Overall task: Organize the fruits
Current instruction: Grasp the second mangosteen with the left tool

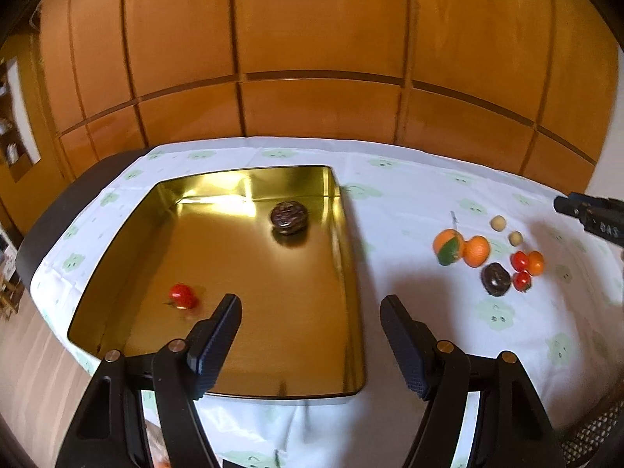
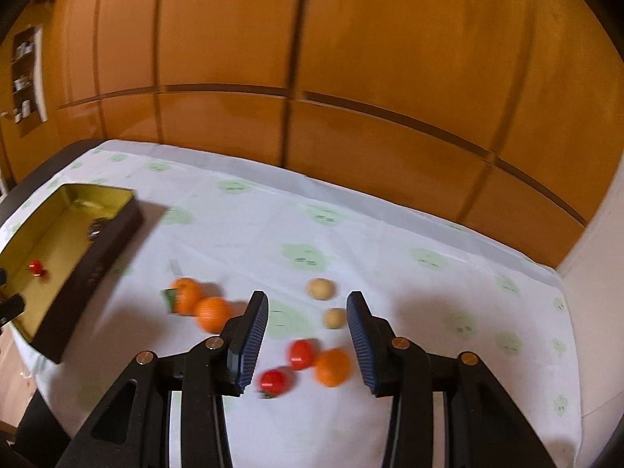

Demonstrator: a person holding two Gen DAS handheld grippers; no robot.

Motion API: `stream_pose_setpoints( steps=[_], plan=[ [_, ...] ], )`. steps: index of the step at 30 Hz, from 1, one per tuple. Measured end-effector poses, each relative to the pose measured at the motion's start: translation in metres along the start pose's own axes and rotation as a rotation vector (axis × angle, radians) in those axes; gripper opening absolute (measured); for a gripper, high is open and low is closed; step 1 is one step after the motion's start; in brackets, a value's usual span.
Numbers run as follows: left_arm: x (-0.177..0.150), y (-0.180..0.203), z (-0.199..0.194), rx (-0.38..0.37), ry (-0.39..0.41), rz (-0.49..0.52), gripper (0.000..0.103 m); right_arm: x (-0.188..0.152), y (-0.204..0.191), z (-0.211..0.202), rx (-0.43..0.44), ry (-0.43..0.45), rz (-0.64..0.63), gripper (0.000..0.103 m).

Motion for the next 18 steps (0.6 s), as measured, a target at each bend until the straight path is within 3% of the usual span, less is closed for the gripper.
stream_pose_setpoints(
  steps=[5, 8, 11, 18],
  plan=[
    [0.002, 0.020, 0.005, -0.062, -0.025, 0.040, 0.074, -0.007, 0.049, 0.025, -0.055, -0.061, 0.100, 0.043],
    [0.003, 0.031, 0.013, -0.125, -0.069, 0.037, 0.074, -0.015, 0.075, 0.038, -0.029, -0.122, 0.230, 0.043],
    [0.005, 0.047, 0.024, -0.195, -0.118, 0.055, 0.072, -0.017, 0.086, 0.042, 0.005, -0.141, 0.300, 0.043],
    [0.007, 0.099, 0.065, -0.399, -0.250, 0.080, 0.070, -0.015, 0.088, 0.041, 0.022, -0.132, 0.323, 0.043]
  ],
)
Point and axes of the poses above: each gripper's, at about its wrist camera, not at the fingertips, and z roughly the way its jaws point, y to its right, x to its top, the point moved 1 cm from there along z, roughly the way its jaws point, and after that the axes turned 7 degrees about -x, right-handed, at the moved point
